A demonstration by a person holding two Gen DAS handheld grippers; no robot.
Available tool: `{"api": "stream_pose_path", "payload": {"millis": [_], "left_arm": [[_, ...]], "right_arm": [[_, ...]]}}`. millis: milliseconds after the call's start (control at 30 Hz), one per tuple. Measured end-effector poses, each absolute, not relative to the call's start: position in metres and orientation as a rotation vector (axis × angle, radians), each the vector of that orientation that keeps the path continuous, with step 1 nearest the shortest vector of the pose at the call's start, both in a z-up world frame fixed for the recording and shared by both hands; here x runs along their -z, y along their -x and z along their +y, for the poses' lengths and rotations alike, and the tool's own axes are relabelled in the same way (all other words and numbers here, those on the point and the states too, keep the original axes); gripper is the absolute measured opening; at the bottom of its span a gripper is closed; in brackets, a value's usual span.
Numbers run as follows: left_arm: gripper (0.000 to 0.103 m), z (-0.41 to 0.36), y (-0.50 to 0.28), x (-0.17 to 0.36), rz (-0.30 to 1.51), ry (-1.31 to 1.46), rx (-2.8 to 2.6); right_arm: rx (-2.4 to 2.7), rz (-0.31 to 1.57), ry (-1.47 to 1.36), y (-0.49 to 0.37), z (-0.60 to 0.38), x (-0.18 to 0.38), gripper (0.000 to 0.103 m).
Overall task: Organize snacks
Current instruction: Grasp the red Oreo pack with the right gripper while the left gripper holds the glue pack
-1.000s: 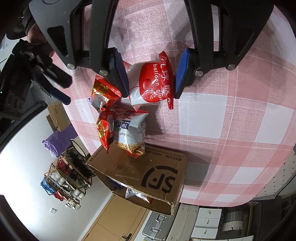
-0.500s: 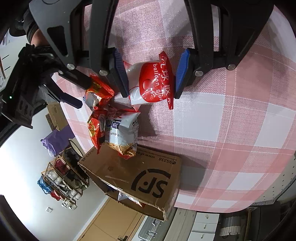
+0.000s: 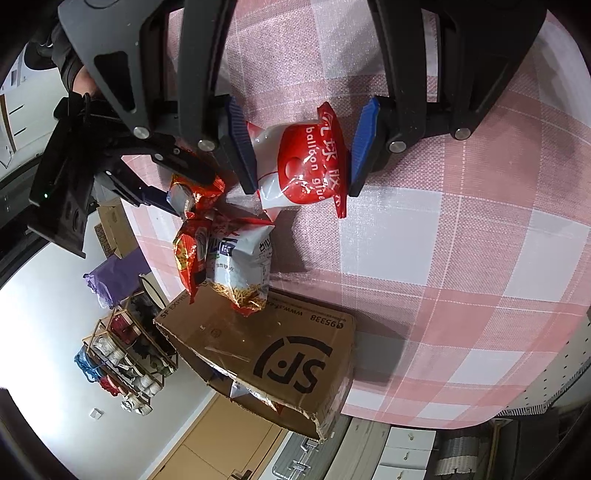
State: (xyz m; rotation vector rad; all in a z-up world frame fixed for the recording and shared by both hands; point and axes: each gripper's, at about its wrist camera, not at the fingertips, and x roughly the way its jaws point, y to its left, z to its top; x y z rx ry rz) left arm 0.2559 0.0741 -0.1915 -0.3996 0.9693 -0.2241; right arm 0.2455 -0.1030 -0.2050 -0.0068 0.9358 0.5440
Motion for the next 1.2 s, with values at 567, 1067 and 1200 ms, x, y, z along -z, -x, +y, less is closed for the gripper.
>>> {"api": "stream_pose_path", "payload": {"millis": [567,1067,1200], "left_arm": [[0.045,0.073,-0.249,0.186,0.954,0.382,0.225],[0.045,0.072,-0.246,0.180,0.947,0.366,0.217],[0.045,0.072,-0.245,0.179,0.946,0.363,0.216]], "right_arm": [[-0.509,0.915,-0.034,-0.241,-0.115,0.206,0.049],[-0.513,0.898,-0.075,-0.227,-0.125,0.197,0.049],[-0.516,0.890,-0.090,-0.222,-0.130,0.194,0.049]]}}
